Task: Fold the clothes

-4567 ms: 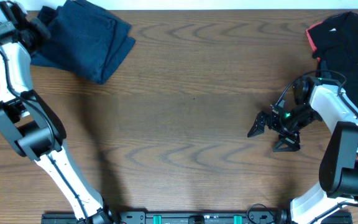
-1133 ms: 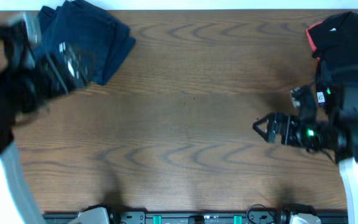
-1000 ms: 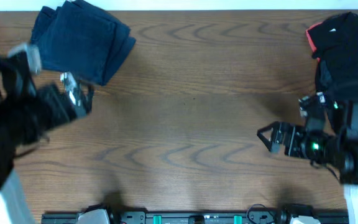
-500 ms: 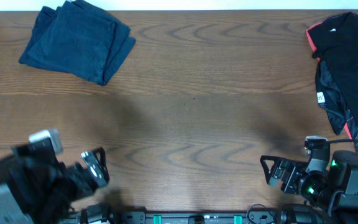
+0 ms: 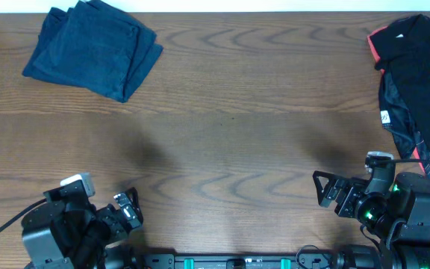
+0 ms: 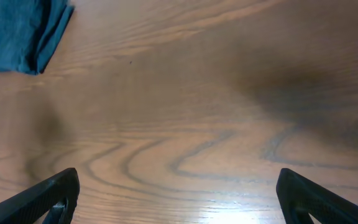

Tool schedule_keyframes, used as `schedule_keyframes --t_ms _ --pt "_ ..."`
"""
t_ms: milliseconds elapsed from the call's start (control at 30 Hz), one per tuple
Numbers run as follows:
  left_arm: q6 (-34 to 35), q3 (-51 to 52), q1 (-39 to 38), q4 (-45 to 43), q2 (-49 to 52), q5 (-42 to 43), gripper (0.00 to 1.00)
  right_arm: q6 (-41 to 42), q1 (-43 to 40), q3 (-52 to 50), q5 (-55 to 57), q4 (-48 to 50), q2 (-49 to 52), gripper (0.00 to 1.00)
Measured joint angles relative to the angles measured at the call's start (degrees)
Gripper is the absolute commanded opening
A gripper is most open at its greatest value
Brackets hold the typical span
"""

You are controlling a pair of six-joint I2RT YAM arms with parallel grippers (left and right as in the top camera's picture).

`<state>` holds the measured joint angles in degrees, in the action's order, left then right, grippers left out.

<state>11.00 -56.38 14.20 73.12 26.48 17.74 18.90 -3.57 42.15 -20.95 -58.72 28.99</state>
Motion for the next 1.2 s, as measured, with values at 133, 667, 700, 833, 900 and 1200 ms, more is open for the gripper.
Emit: schedule_keyframes --t_ms 133,667,700,833,900,1200 --pt "1.2 0.6 0.0 -1.7 0.0 0.0 0.98 0.2 0.0 0.0 0.0 0.1 0.0 0.99" --pt "2.3 0.6 0.0 -3.9 0.0 0.0 0.98 0.2 0.0 0.0 0.0 -0.7 0.0 0.99" --pt "2.3 0.6 0.0 -3.9 0.0 0.0 0.98 0.2 0.0 0.0 0.0 -0.7 0.0 0.99" --pt "2.3 0.6 0.0 -3.9 0.0 0.0 0.98 0.2 0.0 0.0 0.0 -0.7 0.0 0.99" --pt "2.3 0.6 0.0 -3.9 0.0 0.0 0.98 0.2 0.0 0.0 0.0 -0.7 -0.2 0.99" --pt "2.3 0.6 0.0 -3.9 0.0 0.0 0.98 0.2 0.0 0.0 0.9 -0.6 -5.1 0.99"
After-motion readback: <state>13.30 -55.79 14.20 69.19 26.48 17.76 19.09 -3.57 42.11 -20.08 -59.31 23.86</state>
